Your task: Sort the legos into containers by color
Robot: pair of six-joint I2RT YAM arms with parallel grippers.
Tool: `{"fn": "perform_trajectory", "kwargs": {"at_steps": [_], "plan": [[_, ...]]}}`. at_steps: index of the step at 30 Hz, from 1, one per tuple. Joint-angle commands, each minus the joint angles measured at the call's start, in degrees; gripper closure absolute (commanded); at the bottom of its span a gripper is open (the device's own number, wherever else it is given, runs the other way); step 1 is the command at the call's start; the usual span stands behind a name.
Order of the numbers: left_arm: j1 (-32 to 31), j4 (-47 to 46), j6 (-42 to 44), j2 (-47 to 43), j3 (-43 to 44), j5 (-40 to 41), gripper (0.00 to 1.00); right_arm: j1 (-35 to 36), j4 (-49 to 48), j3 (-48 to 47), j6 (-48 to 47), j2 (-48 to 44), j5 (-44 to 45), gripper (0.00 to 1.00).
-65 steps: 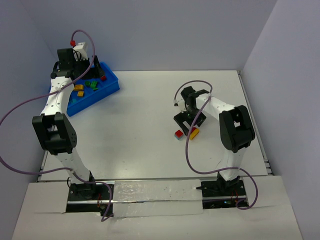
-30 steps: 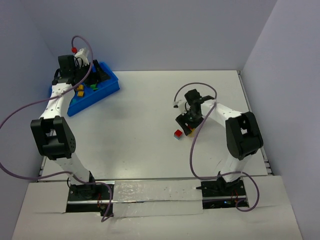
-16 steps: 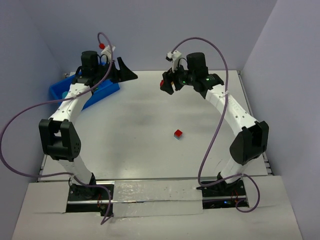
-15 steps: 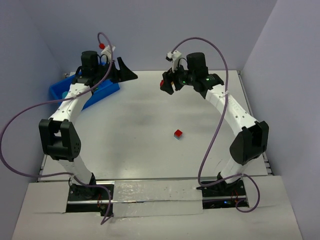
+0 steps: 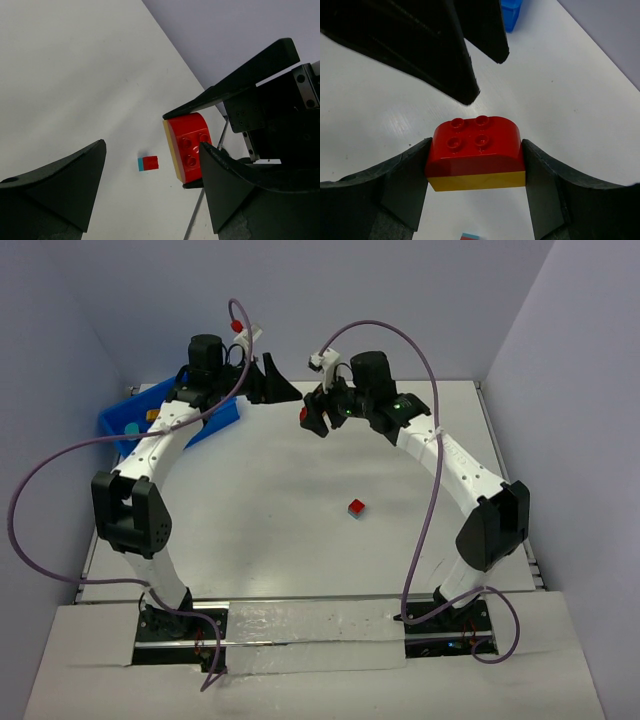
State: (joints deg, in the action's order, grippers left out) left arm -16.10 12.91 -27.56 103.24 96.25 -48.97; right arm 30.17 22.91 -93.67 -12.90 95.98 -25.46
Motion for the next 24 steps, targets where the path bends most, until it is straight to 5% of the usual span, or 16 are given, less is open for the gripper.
{"fn": "perform_trajectory", "kwargs": {"at_steps": [1, 16, 24], "plan": [[-1.32, 1.70, 2.98, 0.04, 3.11, -3.73, 0.15, 1.40, -2.39, -0.86, -1.40, -1.10, 3.31, 0.40], [-4.41, 9.59, 8.79, 2.70, 7.49, -6.63, 0.12, 3.64, -2.11, -2.87, -2.16, -0.01, 8.97, 0.41], [-4.82, 11.13, 9.31, 3.86, 8.42, -5.51, 0.34, 4.46, -2.14, -2.49, -1.81, -0.80, 10.52, 0.41]]}}
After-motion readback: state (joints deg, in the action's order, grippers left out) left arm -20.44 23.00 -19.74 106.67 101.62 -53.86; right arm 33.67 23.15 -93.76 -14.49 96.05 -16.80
